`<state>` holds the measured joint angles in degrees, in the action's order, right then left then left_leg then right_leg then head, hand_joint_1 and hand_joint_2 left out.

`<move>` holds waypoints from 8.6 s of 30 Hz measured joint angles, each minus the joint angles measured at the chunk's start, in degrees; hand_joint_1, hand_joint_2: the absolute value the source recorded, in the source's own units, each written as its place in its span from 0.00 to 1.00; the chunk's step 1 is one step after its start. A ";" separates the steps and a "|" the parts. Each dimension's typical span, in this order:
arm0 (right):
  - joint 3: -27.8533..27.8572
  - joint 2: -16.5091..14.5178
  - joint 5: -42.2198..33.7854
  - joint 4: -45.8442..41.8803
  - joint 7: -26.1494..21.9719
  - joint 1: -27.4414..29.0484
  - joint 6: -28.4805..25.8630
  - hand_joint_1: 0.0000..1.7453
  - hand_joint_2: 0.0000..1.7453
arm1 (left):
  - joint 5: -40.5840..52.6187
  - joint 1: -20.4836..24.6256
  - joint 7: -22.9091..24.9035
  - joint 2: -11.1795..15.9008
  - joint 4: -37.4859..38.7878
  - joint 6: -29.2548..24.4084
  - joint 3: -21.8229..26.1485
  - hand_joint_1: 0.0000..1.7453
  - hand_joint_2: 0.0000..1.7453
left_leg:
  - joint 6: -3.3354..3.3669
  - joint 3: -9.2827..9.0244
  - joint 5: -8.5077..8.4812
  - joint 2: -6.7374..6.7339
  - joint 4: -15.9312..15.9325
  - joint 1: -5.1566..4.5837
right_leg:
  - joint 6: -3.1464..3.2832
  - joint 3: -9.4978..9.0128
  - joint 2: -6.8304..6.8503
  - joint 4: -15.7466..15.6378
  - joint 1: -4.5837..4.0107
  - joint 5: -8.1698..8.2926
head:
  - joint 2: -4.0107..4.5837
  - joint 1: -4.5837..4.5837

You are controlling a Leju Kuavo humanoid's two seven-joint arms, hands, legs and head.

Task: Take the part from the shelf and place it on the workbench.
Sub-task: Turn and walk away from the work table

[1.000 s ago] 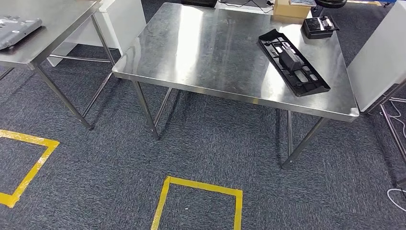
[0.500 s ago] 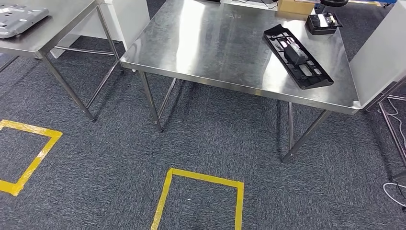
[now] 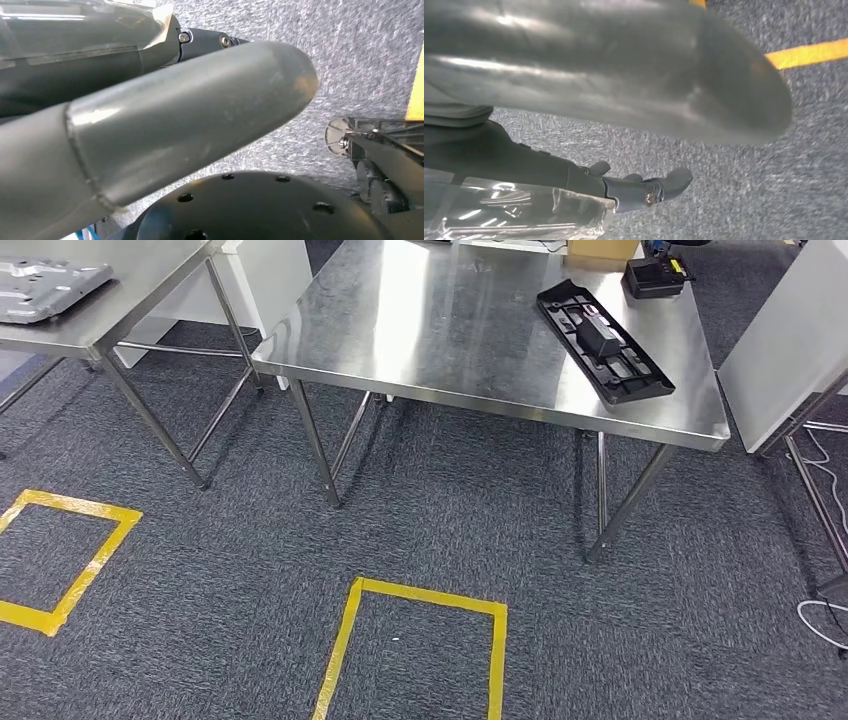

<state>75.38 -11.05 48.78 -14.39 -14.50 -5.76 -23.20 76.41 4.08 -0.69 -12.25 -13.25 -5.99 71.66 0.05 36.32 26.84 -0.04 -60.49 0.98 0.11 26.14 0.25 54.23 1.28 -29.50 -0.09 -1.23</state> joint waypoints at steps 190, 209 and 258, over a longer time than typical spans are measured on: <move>-1.36 -1.48 1.64 0.36 1.04 1.15 -0.02 0.00 0.00 | 5.78 -0.15 4.42 1.60 0.59 0.30 -4.42 0.00 0.00 | -0.28 1.95 3.81 -0.03 -8.70 0.18 | 1.24 2.86 3.26 1.95 -0.94 1.27 | 0.00 -0.33; -1.38 -1.38 1.87 0.42 1.15 1.16 -0.43 0.00 0.00 | 5.96 0.23 4.39 1.19 0.59 1.03 -4.68 0.00 0.00 | 1.59 -4.17 -1.11 5.50 3.50 -0.50 | -2.67 3.71 -3.01 3.49 0.31 0.65 | 0.00 0.49; -2.84 -1.49 3.71 0.81 1.80 0.98 0.15 0.00 0.00 | 6.09 0.12 6.21 1.60 0.86 0.04 -4.79 0.00 0.00 | 3.30 -3.53 -0.02 -2.18 2.22 -2.26 | -0.31 3.39 5.40 4.11 -1.66 -0.49 | 0.00 -0.52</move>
<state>72.54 -12.54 52.49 -13.58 -12.70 -4.78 -23.05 82.50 4.20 5.52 -10.65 -12.38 -5.95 66.87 3.35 32.79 26.82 -2.22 -58.27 -1.28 -0.20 29.53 5.65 58.33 -0.37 -29.99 -0.09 -1.75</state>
